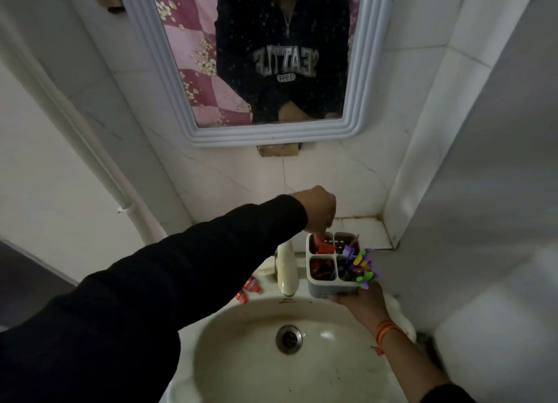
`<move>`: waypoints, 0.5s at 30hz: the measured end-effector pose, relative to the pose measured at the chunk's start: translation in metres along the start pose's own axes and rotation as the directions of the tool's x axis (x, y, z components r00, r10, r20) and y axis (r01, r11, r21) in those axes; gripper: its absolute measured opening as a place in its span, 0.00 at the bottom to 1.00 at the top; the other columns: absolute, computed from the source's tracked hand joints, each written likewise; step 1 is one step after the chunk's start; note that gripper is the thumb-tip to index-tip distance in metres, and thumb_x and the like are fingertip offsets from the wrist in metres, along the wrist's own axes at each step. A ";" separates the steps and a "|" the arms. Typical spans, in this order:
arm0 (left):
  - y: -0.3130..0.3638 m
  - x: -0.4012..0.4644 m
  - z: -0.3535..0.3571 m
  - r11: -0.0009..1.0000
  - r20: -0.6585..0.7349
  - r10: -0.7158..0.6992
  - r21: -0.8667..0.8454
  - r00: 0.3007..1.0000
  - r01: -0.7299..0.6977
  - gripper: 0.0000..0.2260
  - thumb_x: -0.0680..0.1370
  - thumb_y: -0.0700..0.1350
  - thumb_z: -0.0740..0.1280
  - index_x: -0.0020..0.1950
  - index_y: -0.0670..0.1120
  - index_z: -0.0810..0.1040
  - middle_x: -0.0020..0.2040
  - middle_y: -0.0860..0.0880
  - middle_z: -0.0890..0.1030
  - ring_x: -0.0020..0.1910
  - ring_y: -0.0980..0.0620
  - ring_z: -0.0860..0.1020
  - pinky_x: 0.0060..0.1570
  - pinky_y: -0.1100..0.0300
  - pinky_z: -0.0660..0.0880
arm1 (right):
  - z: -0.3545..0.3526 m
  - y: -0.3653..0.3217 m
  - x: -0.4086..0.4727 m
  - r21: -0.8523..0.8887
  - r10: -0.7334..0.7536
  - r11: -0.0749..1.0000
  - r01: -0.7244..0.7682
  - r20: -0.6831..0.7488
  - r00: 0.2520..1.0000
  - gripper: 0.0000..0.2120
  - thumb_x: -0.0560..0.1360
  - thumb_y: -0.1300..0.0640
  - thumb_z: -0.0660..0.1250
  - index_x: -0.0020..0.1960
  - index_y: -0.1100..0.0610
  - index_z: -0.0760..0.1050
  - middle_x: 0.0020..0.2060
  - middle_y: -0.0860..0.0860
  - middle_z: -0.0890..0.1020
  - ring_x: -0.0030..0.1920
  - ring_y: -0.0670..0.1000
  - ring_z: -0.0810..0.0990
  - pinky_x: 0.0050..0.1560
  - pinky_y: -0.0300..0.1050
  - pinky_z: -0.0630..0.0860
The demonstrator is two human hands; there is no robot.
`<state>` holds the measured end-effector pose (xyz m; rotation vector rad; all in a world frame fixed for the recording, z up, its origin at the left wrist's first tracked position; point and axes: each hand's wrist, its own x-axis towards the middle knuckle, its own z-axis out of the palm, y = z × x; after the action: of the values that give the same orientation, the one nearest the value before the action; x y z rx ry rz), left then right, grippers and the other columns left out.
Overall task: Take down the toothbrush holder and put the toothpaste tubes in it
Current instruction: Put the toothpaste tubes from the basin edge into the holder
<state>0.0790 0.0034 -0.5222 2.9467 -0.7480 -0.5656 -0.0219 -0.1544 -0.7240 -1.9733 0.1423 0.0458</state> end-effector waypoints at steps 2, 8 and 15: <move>-0.001 0.002 0.010 1.000 0.025 0.006 -0.027 1.000 -0.005 0.12 0.77 0.42 0.70 0.60 0.46 0.84 0.56 0.48 0.84 0.53 0.50 0.82 0.54 0.58 0.79 | 0.000 -0.001 0.000 -0.029 -0.013 1.000 0.013 0.004 1.000 0.26 0.56 0.62 0.82 0.51 0.52 0.78 0.45 0.48 0.83 0.52 0.48 0.81 0.42 0.22 0.72; -0.019 -0.007 0.007 0.928 0.036 -0.069 -0.365 0.997 0.077 0.09 0.79 0.44 0.70 0.57 0.49 0.86 0.36 0.60 0.79 0.32 0.60 0.82 0.39 0.67 0.79 | -0.003 -0.011 -0.003 -0.007 -0.063 0.998 0.063 -0.002 0.998 0.26 0.59 0.65 0.81 0.51 0.49 0.76 0.46 0.47 0.81 0.53 0.46 0.77 0.52 0.39 0.71; -0.094 -0.021 0.026 0.913 0.047 -0.272 -0.303 0.961 0.273 0.08 0.76 0.40 0.71 0.53 0.47 0.87 0.44 0.52 0.86 0.42 0.55 0.84 0.55 0.58 0.81 | 0.000 -0.009 -0.001 -0.034 -0.097 0.995 0.096 -0.037 0.995 0.29 0.57 0.62 0.83 0.53 0.47 0.77 0.48 0.45 0.81 0.54 0.46 0.76 0.54 0.43 0.71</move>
<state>0.0946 0.0970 -0.5520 2.7674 -0.2166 -0.6383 -0.0213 -0.1511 -0.7157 -2.0112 0.0712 -0.0528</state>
